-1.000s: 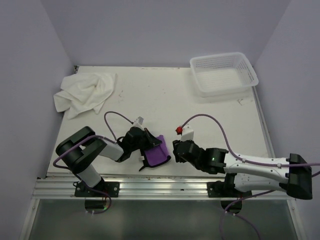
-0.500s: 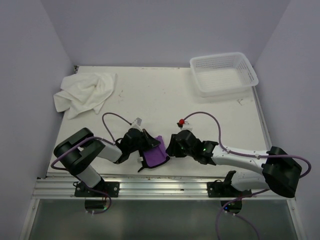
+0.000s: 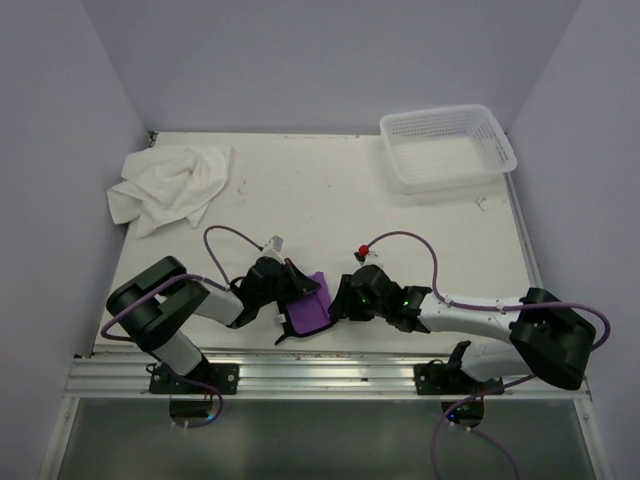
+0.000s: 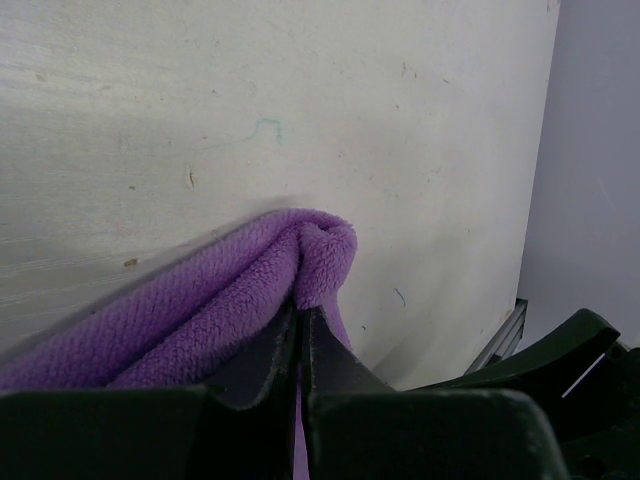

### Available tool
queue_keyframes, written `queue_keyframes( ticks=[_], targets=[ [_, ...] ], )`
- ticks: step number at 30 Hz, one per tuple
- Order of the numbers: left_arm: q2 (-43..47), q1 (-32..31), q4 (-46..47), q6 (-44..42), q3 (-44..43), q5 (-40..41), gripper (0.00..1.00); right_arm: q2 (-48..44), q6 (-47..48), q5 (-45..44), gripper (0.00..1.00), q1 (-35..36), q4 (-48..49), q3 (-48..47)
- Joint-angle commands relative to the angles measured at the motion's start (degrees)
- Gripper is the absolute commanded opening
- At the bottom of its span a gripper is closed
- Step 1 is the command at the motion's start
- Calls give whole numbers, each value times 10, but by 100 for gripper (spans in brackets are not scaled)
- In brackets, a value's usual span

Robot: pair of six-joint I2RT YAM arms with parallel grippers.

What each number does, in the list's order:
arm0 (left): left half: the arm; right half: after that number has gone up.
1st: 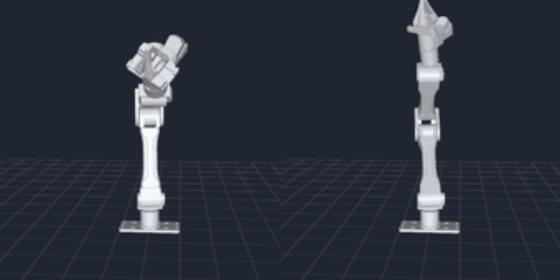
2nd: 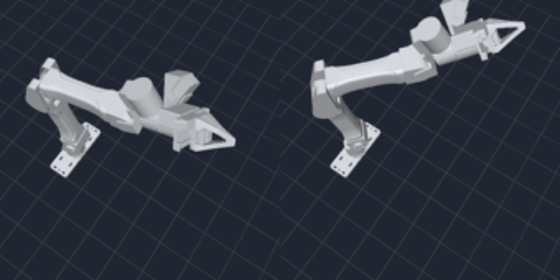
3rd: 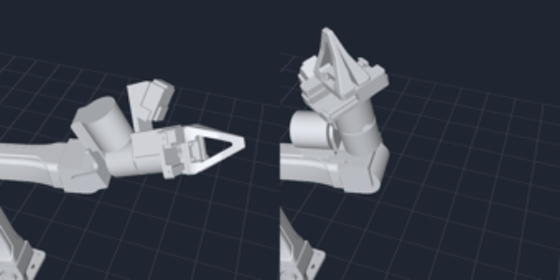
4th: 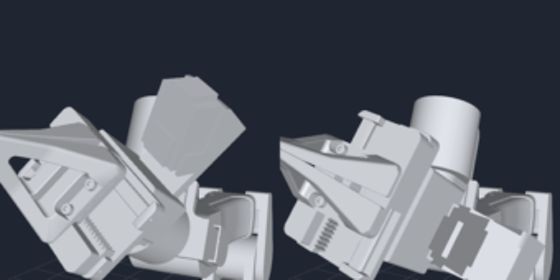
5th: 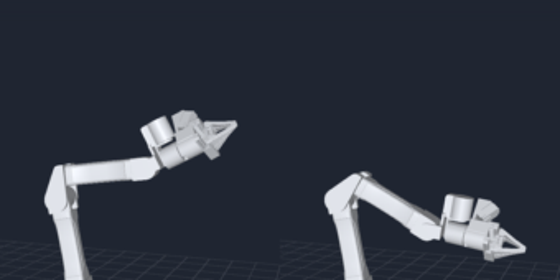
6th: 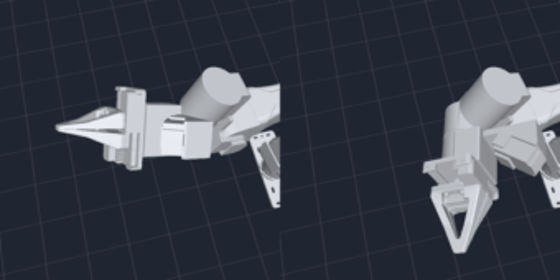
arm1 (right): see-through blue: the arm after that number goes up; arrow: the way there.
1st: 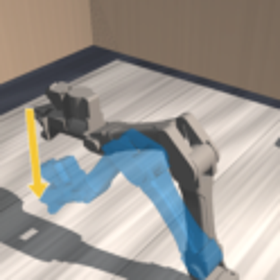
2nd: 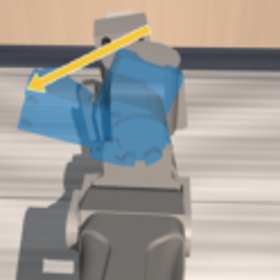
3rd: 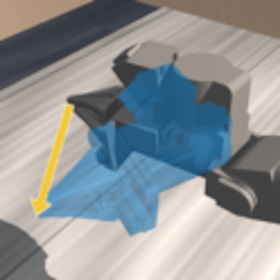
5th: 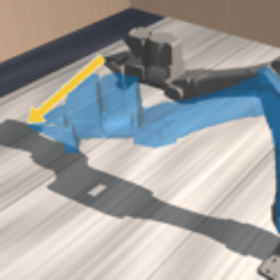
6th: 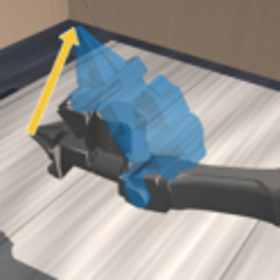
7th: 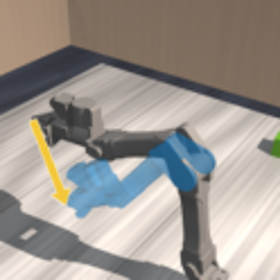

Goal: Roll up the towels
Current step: Roll the towel

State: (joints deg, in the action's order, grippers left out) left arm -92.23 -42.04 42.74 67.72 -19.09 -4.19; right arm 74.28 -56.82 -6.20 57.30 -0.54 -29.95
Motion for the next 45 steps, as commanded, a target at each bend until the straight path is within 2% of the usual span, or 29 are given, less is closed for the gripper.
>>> queue_keyframes(
  ticks=[1, 15, 23, 29, 33, 38, 40, 41, 45],
  targets=[
    [8, 3, -7, -22, 10, 23, 0, 10, -8, 17, 46, -2, 38, -4],
    [13, 2, 1, -15, 23, 26, 0, 47, -17, 18, 46, 17, 60, 9],
    [19, 3, 0, -15, 26, 26, 0, 80, -4, -27, 44, 53, 17, -26],
    [20, 3, -1, -15, 27, 27, 0, 98, -8, -45, 34, 67, 15, -27],
    [23, 3, -2, -15, 28, 26, 0, 109, -3, -59, 22, 78, 7, -37],
    [25, 2, -8, -15, 26, 26, 0, 129, 12, -103, 12, 101, -57, -73],
    [25, 3, -13, -16, 22, 27, 0, 129, 15, -112, 7, 107, -75, -83],
    [25, 3, -18, -17, 20, 28, 0, 128, 16, -116, 1, 109, -85, -85],
    [35, 5, -41, -24, 7, 28, 0, 114, 28, -144, 0, 109, -117, -96]
  ],
)
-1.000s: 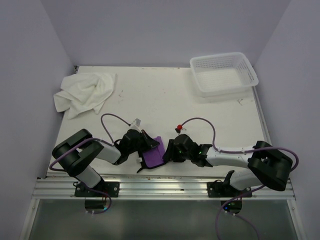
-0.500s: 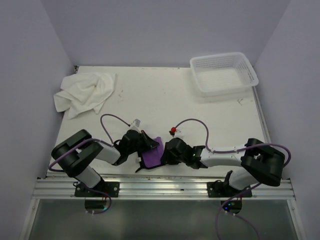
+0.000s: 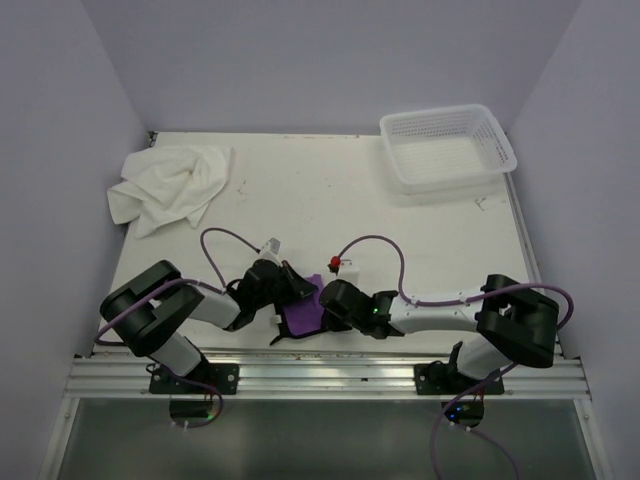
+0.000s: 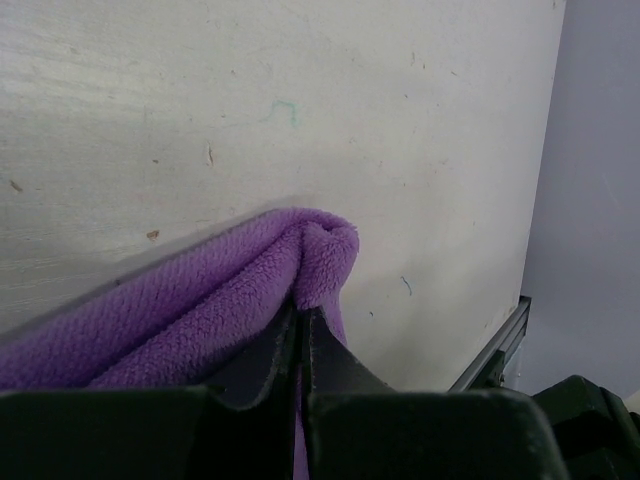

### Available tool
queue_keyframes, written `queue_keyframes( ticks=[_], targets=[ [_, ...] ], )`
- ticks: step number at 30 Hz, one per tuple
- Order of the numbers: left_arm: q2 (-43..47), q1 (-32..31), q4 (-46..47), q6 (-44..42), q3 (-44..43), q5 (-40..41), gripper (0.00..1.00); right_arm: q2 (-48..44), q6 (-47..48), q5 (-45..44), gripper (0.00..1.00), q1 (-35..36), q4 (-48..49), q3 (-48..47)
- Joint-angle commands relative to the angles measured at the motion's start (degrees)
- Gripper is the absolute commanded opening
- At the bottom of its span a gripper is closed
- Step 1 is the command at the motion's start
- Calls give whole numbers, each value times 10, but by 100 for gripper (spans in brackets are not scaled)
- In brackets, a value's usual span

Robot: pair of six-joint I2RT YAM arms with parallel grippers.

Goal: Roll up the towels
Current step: Roll the towel

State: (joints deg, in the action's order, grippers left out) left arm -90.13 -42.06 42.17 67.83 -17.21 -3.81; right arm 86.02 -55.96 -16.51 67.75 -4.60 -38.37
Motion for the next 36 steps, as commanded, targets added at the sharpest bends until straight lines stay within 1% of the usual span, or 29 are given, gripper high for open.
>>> queue_keyframes(
  ticks=[1, 2, 3, 5, 6, 9, 12, 16, 20, 22, 26, 27, 29, 32, 36],
  targets=[
    [16, 7, -39, -28, -15, 25, 0, -6, 23, -45, 0, 5, -83, -14],
    [19, 8, -52, -32, -18, 25, 4, -10, 26, -50, 0, 5, -99, -16],
    [25, 11, -59, -35, -25, 25, 14, -16, 32, -59, 0, 5, -107, -21],
    [33, 15, -81, -45, -32, 23, 22, -22, 38, -67, 0, 5, -135, -28],
    [42, 21, -87, -47, -34, 22, 32, -23, 47, -70, 0, 6, -145, -35],
    [66, 32, -104, -55, -39, 22, 42, -26, 66, -81, 0, 5, -174, -49],
    [91, 40, -132, -68, -55, 24, 48, -30, 73, -91, 0, 5, -191, -55],
    [120, 44, -175, -88, -73, 30, 52, -32, 79, -102, 0, 6, -207, -58],
    [130, 46, -203, -100, -103, 13, 56, -37, 86, -119, 0, 12, -219, -59],
    [127, 45, -220, -103, -127, -2, 57, -40, 89, -138, 0, 19, -223, -61],
    [91, 44, -251, -107, -178, -44, 64, -51, 97, -175, 0, 33, -221, -61],
    [84, 45, -254, -106, -195, -66, 64, -52, 98, -189, 0, 35, -222, -62],
    [69, 44, -262, -104, -209, -83, 65, -49, 103, -205, 0, 45, -230, -71],
    [60, 37, -296, -111, -242, -87, 66, -35, 110, -239, 0, 61, -246, -88],
    [58, 27, -333, -126, -287, -95, 68, -19, 111, -257, 0, 71, -253, -100]
  ],
)
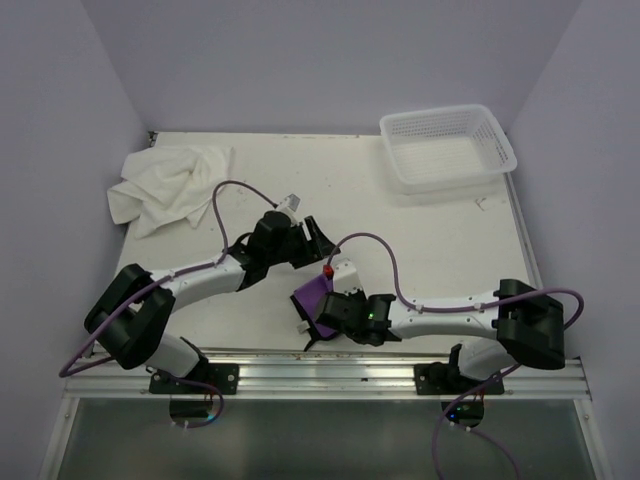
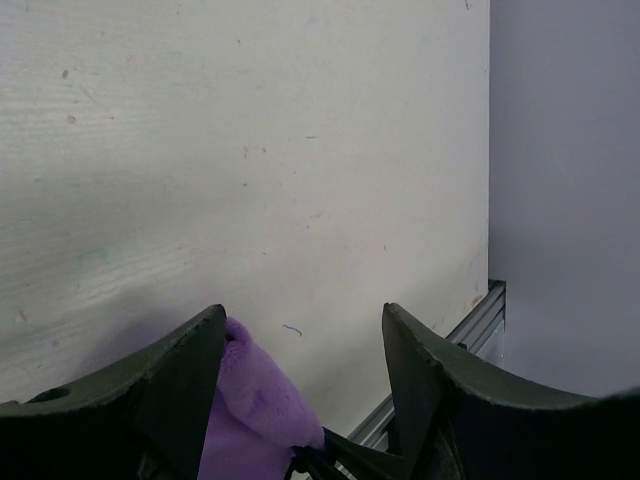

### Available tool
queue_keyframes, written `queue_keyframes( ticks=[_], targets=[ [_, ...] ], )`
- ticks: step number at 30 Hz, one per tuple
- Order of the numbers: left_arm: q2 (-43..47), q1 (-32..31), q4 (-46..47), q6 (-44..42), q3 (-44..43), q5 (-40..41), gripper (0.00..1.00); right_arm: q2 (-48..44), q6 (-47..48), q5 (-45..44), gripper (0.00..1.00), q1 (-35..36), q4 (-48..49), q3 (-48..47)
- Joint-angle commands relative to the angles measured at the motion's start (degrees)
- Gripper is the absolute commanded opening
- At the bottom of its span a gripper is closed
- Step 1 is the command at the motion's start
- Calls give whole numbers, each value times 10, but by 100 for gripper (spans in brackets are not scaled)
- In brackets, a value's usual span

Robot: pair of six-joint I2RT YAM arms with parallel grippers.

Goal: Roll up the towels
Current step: Roll the towel

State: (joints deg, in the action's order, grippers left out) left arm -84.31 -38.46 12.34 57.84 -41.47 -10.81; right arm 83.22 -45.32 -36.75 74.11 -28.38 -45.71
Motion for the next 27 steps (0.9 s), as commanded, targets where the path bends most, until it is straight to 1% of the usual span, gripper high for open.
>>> queue_keyframes(
  ticks=[1, 6, 7, 12, 16, 20, 27],
  targets=[
    [-4, -14, -55, -35, -51, -28, 68, 13, 5, -60, 0, 10, -18, -28],
    [-20, -22, -122, -69, -98, -39, 69, 24, 0, -75, 0, 17, -30, -38],
    [-19, -23, -160, -79, -104, -33, 69, 25, -2, -77, 0, 18, -33, -39],
    [-5, -25, -212, -98, -128, -20, 70, 32, -10, -77, 0, 20, -26, -36],
    [-20, -31, -210, -102, -133, -48, 70, 41, -11, -76, 0, 20, -24, -40],
    [-34, -39, -201, -103, -136, -58, 71, 41, -8, -74, 0, 24, -13, -38],
    [-53, -58, -213, -110, -165, -53, 71, 52, -7, -75, 0, 24, -9, -39]
  ],
)
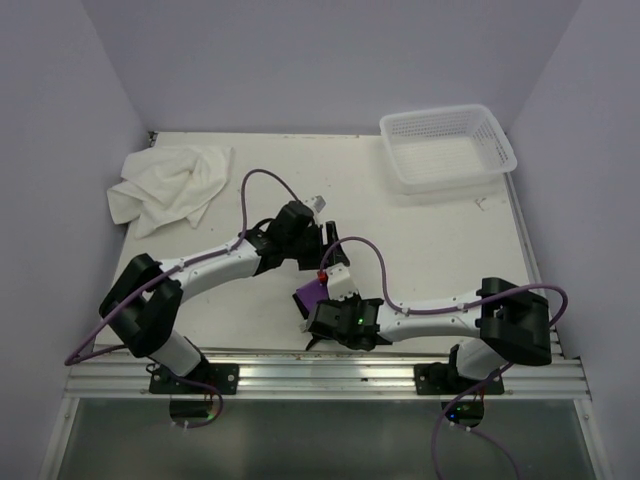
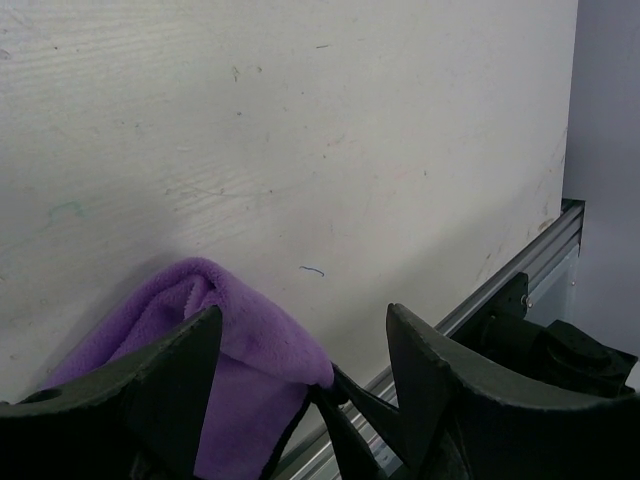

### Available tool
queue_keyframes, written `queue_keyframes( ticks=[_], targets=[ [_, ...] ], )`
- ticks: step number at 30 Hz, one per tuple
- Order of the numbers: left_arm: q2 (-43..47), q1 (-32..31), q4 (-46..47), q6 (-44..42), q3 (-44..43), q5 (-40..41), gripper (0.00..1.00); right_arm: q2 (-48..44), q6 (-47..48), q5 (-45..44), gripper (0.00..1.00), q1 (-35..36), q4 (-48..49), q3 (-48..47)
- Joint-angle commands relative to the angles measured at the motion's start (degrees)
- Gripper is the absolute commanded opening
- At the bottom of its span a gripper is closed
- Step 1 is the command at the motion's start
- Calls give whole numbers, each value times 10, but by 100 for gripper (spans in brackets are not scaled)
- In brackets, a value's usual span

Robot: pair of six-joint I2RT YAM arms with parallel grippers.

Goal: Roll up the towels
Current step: Roll the towel

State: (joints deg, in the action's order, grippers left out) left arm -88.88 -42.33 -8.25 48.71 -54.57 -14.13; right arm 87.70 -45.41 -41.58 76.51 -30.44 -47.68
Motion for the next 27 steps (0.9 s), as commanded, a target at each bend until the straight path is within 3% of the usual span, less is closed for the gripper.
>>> queue_keyframes(
  ticks=[1, 17, 27],
  targets=[
    [-10, -22, -11, -20, -38, -19, 71, 8, -6, -27, 0, 1, 13, -22],
    [-69, -53, -55, -51, -62, 37, 71, 2, -6, -30, 0, 3, 16, -20],
    [-57, -61, -82, -62, -84, 87, 71, 11, -6, -30, 0, 2, 17, -21]
  ],
)
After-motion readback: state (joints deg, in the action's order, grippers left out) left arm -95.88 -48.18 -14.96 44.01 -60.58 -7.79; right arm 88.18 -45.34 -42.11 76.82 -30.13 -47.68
